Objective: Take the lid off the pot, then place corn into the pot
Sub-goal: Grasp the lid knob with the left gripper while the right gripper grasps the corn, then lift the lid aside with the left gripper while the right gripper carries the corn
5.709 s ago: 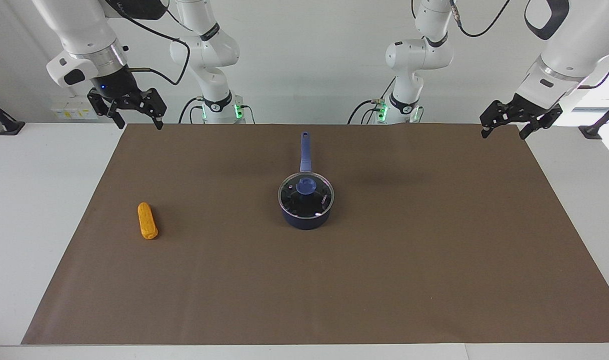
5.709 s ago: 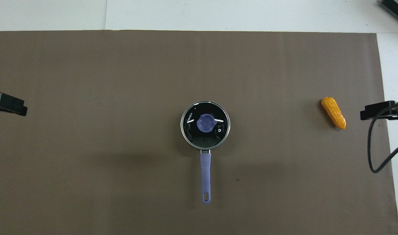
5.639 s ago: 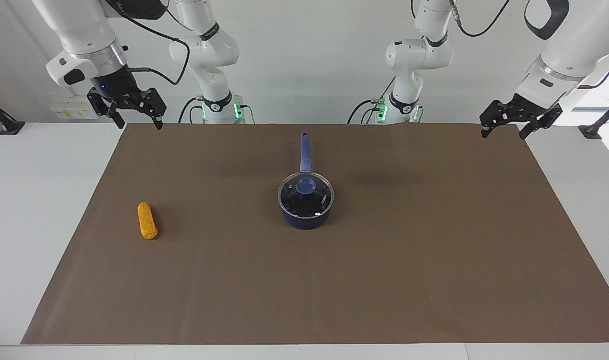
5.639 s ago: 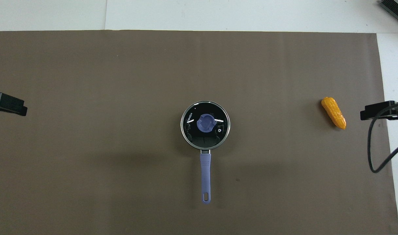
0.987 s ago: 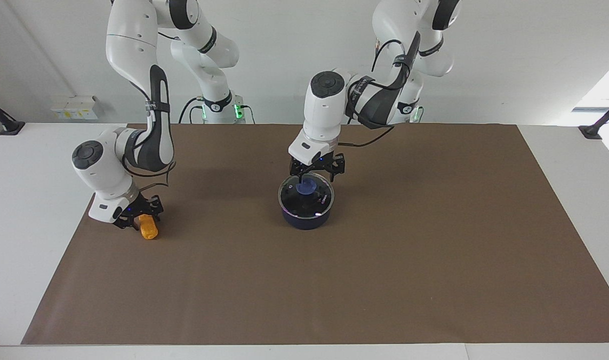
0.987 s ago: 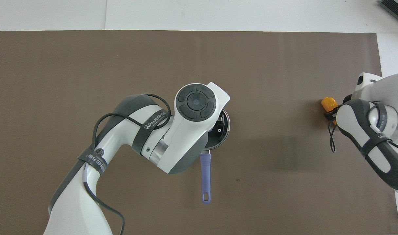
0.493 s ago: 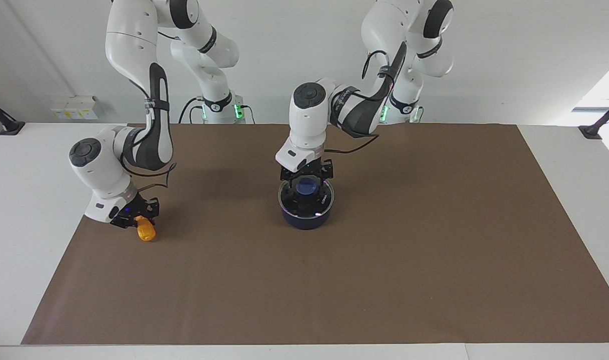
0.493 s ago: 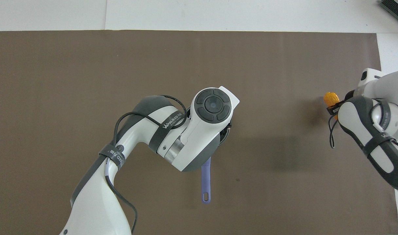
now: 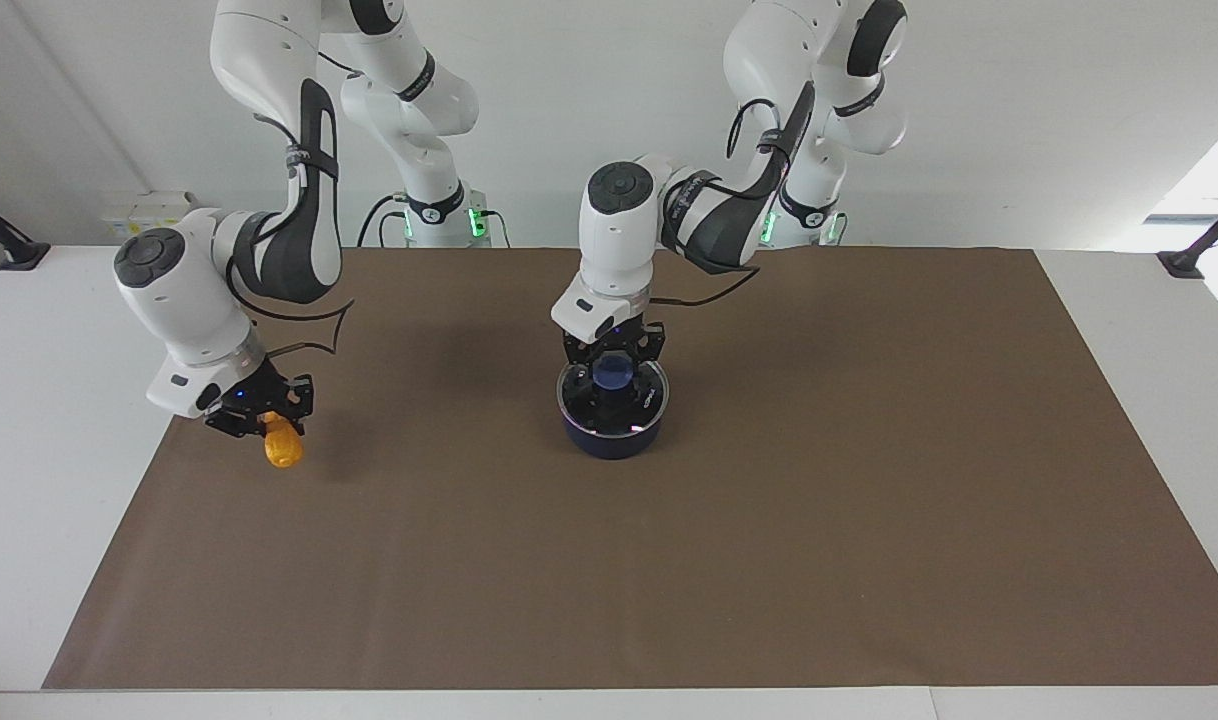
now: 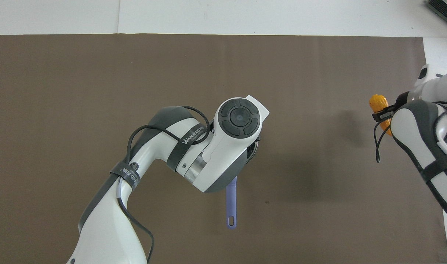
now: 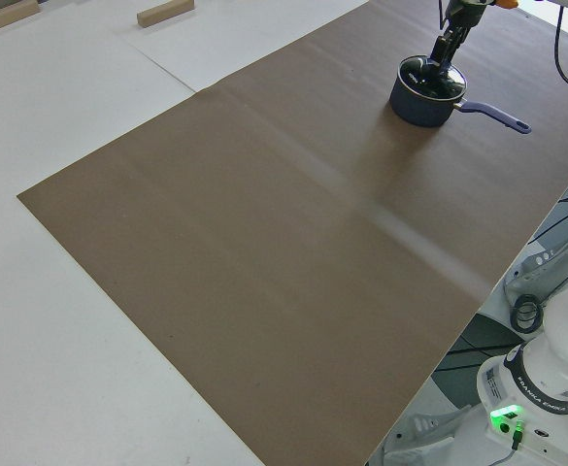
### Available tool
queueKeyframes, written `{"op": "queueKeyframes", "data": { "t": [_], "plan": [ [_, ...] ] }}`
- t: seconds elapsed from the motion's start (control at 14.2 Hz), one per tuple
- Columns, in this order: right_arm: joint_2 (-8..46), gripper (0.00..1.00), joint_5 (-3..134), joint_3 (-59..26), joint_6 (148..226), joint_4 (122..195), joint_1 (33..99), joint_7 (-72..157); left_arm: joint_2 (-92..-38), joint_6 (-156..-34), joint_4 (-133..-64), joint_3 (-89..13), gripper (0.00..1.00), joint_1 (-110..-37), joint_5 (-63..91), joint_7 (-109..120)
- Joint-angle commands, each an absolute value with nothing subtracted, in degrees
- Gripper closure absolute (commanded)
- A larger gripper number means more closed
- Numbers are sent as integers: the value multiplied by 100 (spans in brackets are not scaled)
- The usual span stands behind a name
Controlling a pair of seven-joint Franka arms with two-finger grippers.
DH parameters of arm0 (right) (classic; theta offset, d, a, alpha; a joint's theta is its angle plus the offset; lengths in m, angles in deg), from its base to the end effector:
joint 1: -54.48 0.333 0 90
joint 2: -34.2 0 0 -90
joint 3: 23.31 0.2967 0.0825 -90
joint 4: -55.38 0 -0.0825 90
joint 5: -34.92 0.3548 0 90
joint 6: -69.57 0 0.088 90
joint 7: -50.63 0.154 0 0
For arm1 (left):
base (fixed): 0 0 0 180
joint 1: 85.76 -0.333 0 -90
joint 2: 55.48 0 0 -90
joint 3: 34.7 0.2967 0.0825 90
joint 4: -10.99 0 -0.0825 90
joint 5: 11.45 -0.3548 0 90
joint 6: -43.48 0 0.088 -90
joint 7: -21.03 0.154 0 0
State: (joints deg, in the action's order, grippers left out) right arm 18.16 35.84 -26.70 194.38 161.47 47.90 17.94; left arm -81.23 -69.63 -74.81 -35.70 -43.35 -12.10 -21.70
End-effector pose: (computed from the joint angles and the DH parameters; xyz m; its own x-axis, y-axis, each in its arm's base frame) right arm 0.5921 -0.1015 0.3271 0.9239 0.3807 0.0383 0.3799 -0.9246 0.0279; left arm 0.4781 -0.4487 0.3593 0.9997 -0.0142 0.0221 -0.0145 -0.9998 0.0163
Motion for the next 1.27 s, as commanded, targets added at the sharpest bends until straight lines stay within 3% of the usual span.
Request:
{"op": "queueKeyframes", "data": {
  "t": [0.0, 0.07, 0.14, 0.7, 1.2],
  "plan": [
    [2013, 100, 3624, -2657, 19236, 16138, 4780, 2047, -8184, -6894, -7365, -3479, 86, -4252, -1470, -2257],
    [2092, 100, 3615, -2657, 19044, 16094, 4788, 2196, -8184, -6876, -7356, -3479, 97, -4243, -1470, -2257],
    [2171, 100, 3615, -2648, 18894, 16033, 4806, 2337, -8167, -6850, -7348, -3479, 100, -4243, -1487, -2239],
    [2919, 100, 3510, -2639, 17680, 15734, 5332, 3417, -7869, -6445, -6996, -3382, 100, -4541, -1497, -2186],
    [2875, 100, 3246, -2639, 17600, 15610, 6737, 5524, -7420, -6094, -7066, -3383, 100, -5753, -1163, -1081]
  ]
}}
